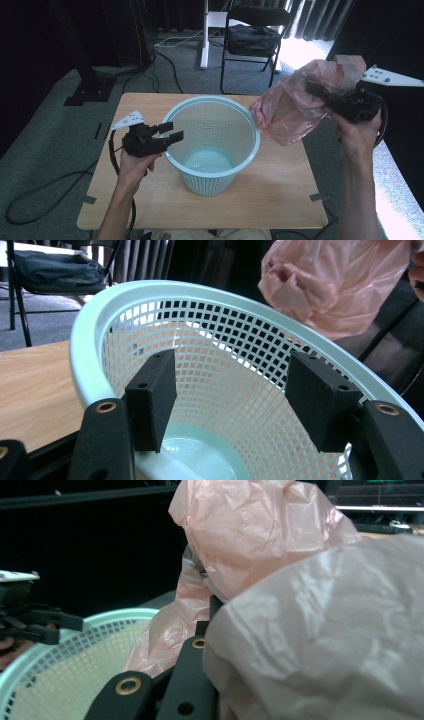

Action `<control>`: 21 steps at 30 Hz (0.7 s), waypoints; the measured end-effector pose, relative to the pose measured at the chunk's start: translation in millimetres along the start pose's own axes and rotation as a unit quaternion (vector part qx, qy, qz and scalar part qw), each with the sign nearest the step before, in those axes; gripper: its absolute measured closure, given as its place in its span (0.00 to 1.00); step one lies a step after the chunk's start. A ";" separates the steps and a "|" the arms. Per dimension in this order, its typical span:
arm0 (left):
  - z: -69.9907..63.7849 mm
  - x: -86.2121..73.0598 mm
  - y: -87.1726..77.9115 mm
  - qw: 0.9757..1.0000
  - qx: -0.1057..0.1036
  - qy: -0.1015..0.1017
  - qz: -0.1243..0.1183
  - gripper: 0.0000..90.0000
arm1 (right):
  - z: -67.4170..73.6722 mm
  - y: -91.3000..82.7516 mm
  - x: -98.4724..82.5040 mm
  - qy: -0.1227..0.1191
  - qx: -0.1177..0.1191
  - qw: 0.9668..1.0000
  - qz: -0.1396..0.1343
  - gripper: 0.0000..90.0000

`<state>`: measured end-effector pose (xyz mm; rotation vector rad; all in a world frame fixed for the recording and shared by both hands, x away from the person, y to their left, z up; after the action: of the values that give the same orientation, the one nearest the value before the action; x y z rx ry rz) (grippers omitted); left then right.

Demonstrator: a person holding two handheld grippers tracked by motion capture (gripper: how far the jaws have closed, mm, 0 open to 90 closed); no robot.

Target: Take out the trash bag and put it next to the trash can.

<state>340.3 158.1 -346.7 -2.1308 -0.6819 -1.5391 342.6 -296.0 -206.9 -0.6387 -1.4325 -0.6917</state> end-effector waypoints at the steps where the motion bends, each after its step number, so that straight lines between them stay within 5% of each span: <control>1: -0.3 -0.2 0.5 1.000 -0.001 0.001 0.000 0.42 | -0.4 0.8 -2.7 -0.003 -0.006 1.000 0.005 0.95; 11: -0.3 0.1 -0.1 1.000 -0.001 -0.002 -0.002 0.42 | -8.8 9.6 -41.1 0.006 -0.036 0.999 0.040 0.95; 21: -0.5 -0.2 0.3 1.000 -0.001 -0.002 -0.003 0.42 | -13.5 23.1 -84.1 -0.007 -0.071 0.993 0.090 0.95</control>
<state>340.1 157.5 -346.8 -2.1356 -0.6890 -1.5405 367.6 -287.4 -291.1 -0.8747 -1.3270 -0.6519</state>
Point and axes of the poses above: each handheld gripper's, and its own axes: y roughly forward along the jaws, x roughly out of its top, z roughly to its left, the point moved 3 cm from there along y, roughly forward along the jaws, and after that the axes turned 13 degrees about -z, right-handed, at the moved point
